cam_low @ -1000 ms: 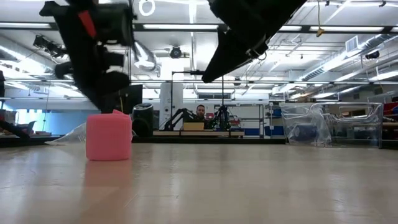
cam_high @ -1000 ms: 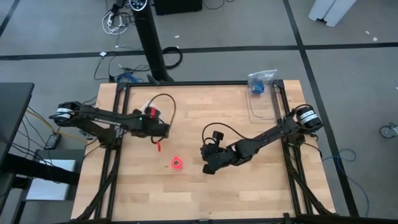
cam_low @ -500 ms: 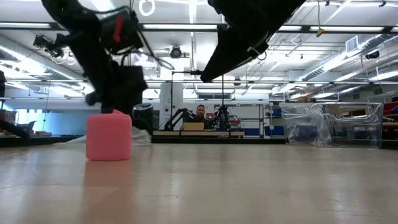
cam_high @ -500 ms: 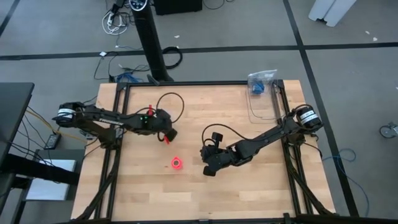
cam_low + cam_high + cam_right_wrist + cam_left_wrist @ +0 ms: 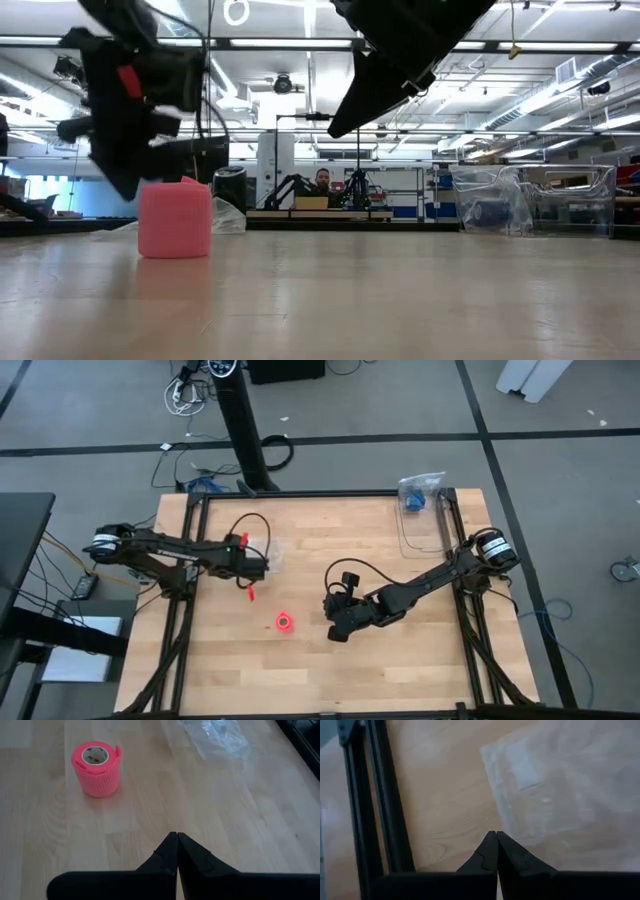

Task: Roll bandage
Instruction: Open the transparent zip bag

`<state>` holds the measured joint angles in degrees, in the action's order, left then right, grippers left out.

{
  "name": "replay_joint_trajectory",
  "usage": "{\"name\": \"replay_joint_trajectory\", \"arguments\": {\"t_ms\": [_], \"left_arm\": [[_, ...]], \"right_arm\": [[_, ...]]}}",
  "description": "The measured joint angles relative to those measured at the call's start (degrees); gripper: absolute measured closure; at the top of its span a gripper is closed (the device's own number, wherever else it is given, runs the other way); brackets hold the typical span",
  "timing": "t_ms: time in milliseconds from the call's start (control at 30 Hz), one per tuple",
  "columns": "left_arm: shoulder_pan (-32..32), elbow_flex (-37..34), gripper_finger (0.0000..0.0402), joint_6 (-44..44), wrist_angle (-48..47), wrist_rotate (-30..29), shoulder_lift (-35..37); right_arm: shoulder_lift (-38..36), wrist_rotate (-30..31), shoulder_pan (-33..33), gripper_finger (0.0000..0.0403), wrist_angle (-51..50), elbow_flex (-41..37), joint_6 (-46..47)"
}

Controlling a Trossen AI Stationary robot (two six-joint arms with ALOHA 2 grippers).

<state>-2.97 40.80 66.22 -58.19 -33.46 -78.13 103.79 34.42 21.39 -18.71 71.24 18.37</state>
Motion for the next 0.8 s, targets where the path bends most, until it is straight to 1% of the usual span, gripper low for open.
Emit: {"name": "replay_joint_trajectory", "arguments": {"t_ms": [100,200,333,467,533,667,733,800], "left_arm": [[-2.69,-4.1,0.04,-2.54,5.42,0.04,-0.02],[-5.64,-7.67,0.0399,-6.6,13.39,-0.14,-0.24],[-9.24,-10.58,0.0398,-10.84,21.26,-2.21,-0.24],[-12.82,-12.45,0.0398,-18.46,31.84,-1.53,-0.24],[-14.06,-12.98,0.0398,-24.77,41.52,0.33,-0.7],[-15.1,-12.54,0.0398,-37.45,63.14,6.5,-4.05],[-15.07,-11.48,0.0398,-42.05,70.87,10.16,-6.34],[-14.64,-9.49,0.0398,-45.52,74.45,14.2,-7.78]], "right_arm": [[0.0,0.24,0.0,0.0398,0.34,0.0,-0.02],[0.0,0.46,0.01,0.04,0.71,0.0,-0.24],[0.0,0.47,-0.13,0.0397,0.72,0.0,-0.46],[0.0,0.5,-0.13,0.0397,0.76,0.0,-0.48],[0.0,0.4,-0.07,0.04,0.77,0.0,-0.51],[-0.04,-0.87,0.13,0.04,1.0,0.0,-0.53],[-0.5,-1.13,0.49,0.0397,0.82,0.0,-0.58],[-1.78,-1.08,0.94,0.0396,0.13,0.0,-0.62]]}}
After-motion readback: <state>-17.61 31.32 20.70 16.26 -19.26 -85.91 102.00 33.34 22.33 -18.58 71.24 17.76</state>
